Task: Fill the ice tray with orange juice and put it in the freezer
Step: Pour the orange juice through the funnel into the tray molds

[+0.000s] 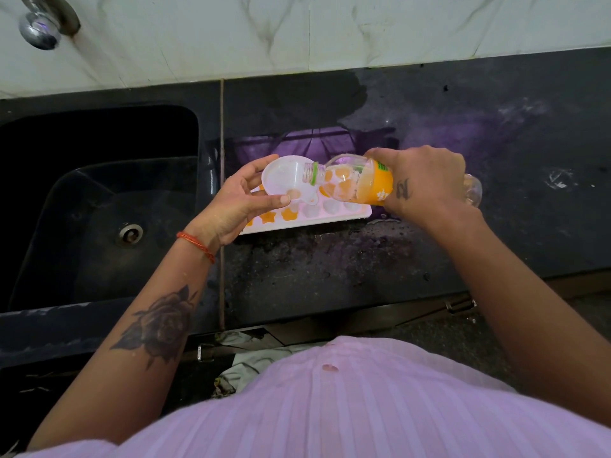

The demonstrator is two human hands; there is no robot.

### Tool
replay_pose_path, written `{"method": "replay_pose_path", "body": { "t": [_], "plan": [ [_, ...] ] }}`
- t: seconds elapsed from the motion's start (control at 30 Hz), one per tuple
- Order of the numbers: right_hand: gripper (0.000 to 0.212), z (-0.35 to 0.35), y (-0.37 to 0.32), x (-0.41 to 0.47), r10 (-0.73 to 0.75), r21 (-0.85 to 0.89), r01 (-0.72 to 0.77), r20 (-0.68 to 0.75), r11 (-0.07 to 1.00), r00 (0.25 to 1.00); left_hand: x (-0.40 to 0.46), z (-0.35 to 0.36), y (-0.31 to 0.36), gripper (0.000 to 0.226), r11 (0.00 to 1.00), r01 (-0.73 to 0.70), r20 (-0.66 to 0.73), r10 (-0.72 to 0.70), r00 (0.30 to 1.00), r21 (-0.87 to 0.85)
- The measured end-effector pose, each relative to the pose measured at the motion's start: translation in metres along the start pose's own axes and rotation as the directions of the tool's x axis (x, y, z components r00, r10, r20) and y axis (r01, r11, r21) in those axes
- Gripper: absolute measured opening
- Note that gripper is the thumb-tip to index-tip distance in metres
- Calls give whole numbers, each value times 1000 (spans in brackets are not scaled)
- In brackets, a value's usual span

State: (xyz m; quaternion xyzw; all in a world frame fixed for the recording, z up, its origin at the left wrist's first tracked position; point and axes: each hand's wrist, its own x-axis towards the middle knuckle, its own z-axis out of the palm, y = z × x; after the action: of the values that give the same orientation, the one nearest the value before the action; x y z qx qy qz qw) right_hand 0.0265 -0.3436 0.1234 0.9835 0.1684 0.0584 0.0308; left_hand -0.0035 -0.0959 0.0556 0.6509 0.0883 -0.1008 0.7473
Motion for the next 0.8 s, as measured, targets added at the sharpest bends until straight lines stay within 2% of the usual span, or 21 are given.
{"method": "replay_pose_path", "body": {
  "t": [0.1, 0.27, 0.8],
  "plan": [
    [51, -3, 0, 0, -8, -15, 8, -9, 1000, 1000, 0, 0, 0, 76, 1000, 2, -6, -2, 1000, 5],
    [48, -7, -3, 1, -14, -23, 14, -12, 1000, 1000, -1, -1, -1, 80, 1000, 6, -9, -6, 1000, 13],
    [53, 1, 1, 3, -8, 15, 8, -10, 1000, 1000, -3, 0, 3, 70, 1000, -4, -9, 4, 1000, -23]
  ]
}}
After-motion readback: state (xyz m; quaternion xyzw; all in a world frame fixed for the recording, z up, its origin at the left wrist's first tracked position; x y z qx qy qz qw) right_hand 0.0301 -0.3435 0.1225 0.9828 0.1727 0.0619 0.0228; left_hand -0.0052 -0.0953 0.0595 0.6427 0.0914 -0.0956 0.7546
